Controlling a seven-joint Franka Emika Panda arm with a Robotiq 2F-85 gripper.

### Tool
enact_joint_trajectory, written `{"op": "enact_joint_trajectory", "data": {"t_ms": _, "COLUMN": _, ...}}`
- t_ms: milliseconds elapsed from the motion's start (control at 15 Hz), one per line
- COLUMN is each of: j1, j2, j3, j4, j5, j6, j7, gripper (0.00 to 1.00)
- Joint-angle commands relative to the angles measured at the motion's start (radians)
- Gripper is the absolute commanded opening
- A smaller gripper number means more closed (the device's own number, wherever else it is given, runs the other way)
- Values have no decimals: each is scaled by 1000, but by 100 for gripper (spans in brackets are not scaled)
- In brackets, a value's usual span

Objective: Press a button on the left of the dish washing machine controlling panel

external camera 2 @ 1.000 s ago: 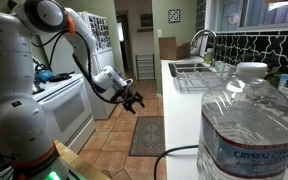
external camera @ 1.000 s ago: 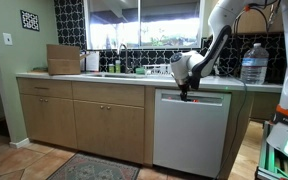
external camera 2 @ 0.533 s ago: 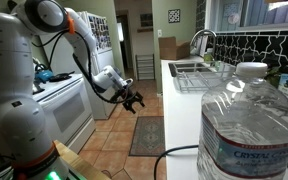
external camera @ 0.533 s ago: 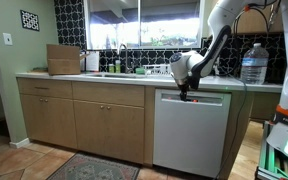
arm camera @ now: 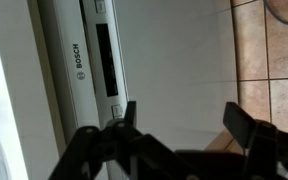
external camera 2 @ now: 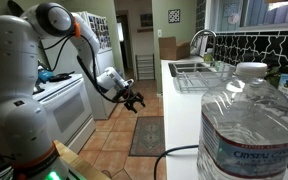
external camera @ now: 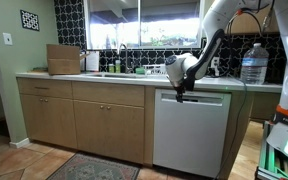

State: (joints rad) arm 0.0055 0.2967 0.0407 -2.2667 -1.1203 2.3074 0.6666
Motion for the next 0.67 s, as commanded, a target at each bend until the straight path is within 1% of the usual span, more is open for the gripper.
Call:
{"op": "enact_joint_trajectory", "data": {"t_ms": 0, "j1": 41, "j2": 111, "j3": -37, "j4": 106, "j5": -68, "j6": -29, "j7": 44, "gripper": 58}}
{"op": "enact_joint_trajectory", "data": {"t_ms": 267, "j1": 45, "j2": 203, "j3": -60, "j4": 209, "j5": -105, "j6": -30, "j7": 49, "gripper": 27}}
{"op": "enact_joint_trajectory", "data": {"t_ms": 400, "j1": 44, "j2": 247, "j3": -70, "j4": 261, "j5": -94, "j6": -44, "j7": 44, "gripper": 13}}
{"op": "enact_joint_trajectory", "data": {"t_ms": 467, "j1": 45, "j2": 265, "j3": -76, "j4": 284, "j5": -91, "j6": -52, "j7": 45, "gripper": 5}}
{"op": "enact_joint_trajectory", "data": {"t_ms": 533, "j1": 46, "j2": 284, "j3": -81, "j4": 309, "j5": -88, "j6": -60, "j7": 50, "gripper": 0}}
{"op": "enact_joint_trajectory", "data": {"t_ms": 600, "j1": 46, "j2": 299, "j3": -84, "j4": 330, "j5": -83, "j6": -69, "j7": 51, "gripper": 0}}
